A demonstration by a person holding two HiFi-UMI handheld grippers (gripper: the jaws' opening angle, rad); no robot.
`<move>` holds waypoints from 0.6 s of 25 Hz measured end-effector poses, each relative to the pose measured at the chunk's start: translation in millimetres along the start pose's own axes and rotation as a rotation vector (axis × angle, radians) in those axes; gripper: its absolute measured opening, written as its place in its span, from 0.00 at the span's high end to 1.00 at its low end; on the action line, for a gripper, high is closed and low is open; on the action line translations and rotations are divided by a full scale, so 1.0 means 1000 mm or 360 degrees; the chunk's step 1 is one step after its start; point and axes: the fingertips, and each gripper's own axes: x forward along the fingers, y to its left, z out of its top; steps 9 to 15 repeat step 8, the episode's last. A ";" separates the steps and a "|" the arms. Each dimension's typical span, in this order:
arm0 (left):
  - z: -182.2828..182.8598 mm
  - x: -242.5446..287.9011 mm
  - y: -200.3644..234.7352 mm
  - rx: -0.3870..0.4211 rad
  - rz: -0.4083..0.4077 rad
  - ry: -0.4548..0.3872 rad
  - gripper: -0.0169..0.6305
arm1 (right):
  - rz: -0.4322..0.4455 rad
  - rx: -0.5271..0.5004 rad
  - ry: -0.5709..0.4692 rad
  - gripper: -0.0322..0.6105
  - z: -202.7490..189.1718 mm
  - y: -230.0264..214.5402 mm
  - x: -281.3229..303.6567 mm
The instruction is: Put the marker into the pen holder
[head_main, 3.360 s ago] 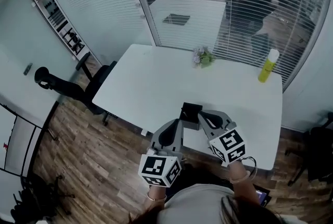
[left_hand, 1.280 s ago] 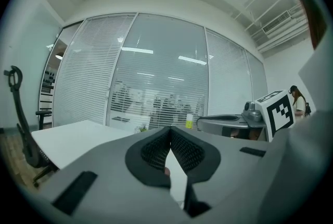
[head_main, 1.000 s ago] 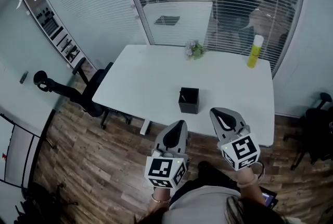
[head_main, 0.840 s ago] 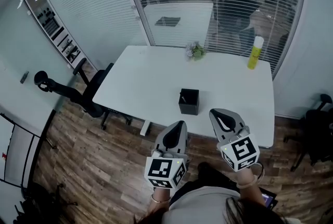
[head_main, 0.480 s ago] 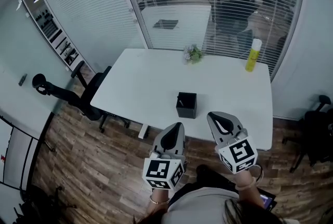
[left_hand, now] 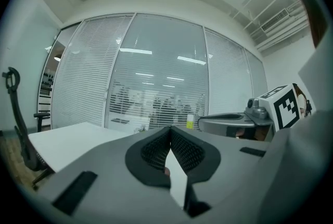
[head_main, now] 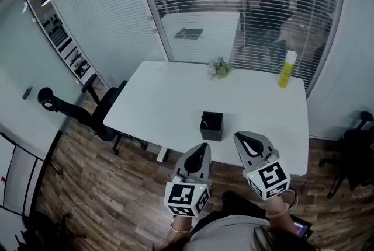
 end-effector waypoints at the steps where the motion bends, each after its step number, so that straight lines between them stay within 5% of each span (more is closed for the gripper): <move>1: 0.001 0.000 0.002 0.0000 -0.0001 -0.0004 0.95 | 0.0007 0.0001 0.0002 0.91 -0.001 0.001 0.002; 15: -0.005 0.005 -0.003 -0.0027 -0.0051 -0.0003 0.95 | -0.0005 0.0024 0.0018 0.91 -0.009 -0.003 0.003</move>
